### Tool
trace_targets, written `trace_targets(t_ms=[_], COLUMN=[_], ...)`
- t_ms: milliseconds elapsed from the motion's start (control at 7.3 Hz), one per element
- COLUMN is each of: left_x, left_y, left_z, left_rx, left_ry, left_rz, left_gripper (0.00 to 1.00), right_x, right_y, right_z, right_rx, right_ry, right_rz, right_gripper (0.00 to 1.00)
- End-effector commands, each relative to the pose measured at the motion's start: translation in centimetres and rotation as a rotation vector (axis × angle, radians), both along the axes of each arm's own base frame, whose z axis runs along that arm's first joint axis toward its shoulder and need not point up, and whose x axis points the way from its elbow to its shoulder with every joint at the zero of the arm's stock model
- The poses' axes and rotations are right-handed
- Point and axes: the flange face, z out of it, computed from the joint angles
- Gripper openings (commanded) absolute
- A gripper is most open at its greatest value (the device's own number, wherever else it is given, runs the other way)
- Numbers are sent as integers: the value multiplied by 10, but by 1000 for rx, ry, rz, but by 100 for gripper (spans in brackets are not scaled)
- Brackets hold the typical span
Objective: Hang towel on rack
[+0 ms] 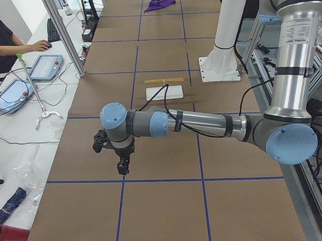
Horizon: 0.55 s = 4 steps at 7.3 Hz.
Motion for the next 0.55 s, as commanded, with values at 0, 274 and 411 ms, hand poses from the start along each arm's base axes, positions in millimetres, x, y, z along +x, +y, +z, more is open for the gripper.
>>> trace_targets(t_ms=[0,274,411], left_x=[0,0,0], left_y=[0,0,0], left_z=[-1,-1,-1], left_rx=[2,3,3], left_ry=[0,0,0], left_rz=[0,0,0], left_gripper=[100,100,100], right_x=[-4,-7,-8], right_y=[0,4,7], right_z=[5,11,15], right_rx=[-10,-25,-34], right_ry=[1,3,2], right_rz=[-12,-19,-20], right_gripper=[100,100,100])
